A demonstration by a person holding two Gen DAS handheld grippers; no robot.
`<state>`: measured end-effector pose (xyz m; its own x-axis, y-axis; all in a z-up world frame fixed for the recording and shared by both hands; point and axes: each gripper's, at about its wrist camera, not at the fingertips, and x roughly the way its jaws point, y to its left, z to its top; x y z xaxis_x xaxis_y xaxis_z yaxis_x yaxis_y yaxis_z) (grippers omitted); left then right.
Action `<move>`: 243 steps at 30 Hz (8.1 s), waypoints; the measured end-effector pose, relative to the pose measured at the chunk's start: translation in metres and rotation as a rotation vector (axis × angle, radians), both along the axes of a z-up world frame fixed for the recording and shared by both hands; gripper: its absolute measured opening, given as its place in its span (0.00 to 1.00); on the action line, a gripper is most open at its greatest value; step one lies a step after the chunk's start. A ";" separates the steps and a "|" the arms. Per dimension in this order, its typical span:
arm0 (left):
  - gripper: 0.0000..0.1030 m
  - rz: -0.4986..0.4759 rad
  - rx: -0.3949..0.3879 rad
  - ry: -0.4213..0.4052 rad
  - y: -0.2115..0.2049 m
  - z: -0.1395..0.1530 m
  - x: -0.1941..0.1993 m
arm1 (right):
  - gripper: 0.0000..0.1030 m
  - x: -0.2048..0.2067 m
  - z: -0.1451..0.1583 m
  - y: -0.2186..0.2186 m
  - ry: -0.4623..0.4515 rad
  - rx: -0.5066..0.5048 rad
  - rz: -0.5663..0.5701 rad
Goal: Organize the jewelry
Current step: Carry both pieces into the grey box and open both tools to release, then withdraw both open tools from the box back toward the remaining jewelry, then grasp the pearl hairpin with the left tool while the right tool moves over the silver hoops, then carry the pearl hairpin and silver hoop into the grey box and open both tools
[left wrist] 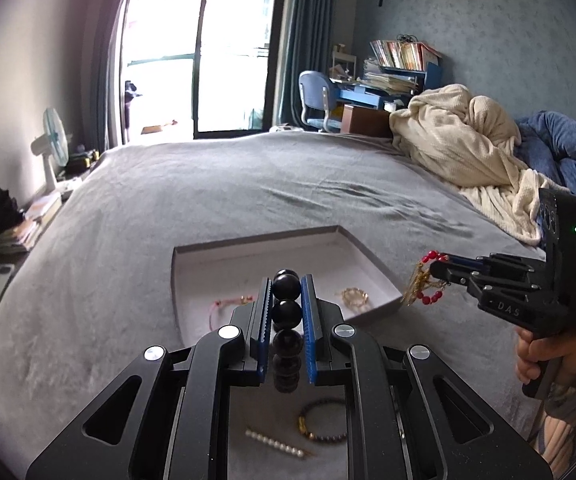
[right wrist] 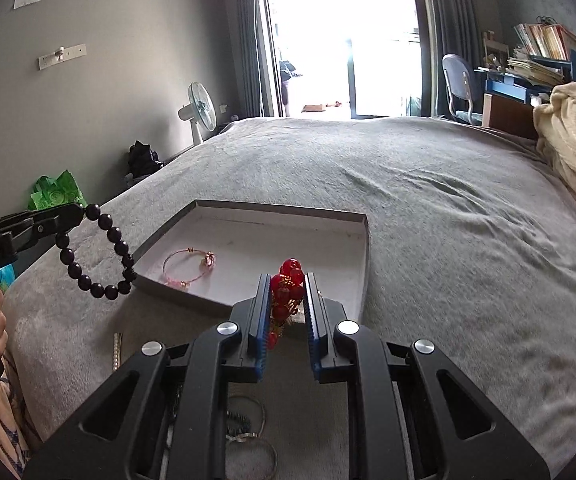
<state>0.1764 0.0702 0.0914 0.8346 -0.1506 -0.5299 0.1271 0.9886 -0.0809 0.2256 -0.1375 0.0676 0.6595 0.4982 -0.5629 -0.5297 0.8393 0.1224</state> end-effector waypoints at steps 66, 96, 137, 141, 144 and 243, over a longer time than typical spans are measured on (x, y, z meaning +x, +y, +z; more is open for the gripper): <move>0.90 0.092 0.109 0.089 -0.009 -0.079 0.105 | 0.88 0.099 -0.064 0.024 0.050 -0.057 -0.069; 0.93 0.165 0.085 0.057 0.005 -0.087 0.030 | 0.95 0.017 -0.060 -0.019 -0.021 0.016 -0.131; 0.95 0.101 0.054 0.072 -0.005 -0.120 -0.056 | 0.95 -0.074 -0.082 -0.017 0.065 0.003 -0.045; 0.95 0.103 0.053 0.090 -0.005 -0.122 -0.053 | 0.95 -0.077 -0.088 -0.004 0.100 -0.023 0.000; 0.95 0.109 0.056 0.103 -0.005 -0.124 -0.051 | 0.88 -0.074 -0.091 0.003 0.132 -0.043 0.016; 0.06 0.100 0.048 0.141 0.000 -0.084 -0.023 | 0.45 -0.046 -0.060 -0.016 0.130 0.043 -0.004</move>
<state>0.1536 0.0704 0.0074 0.7612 -0.0418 -0.6471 0.0182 0.9989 -0.0432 0.1792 -0.1535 0.0078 0.5843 0.5218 -0.6216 -0.5041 0.8336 0.2260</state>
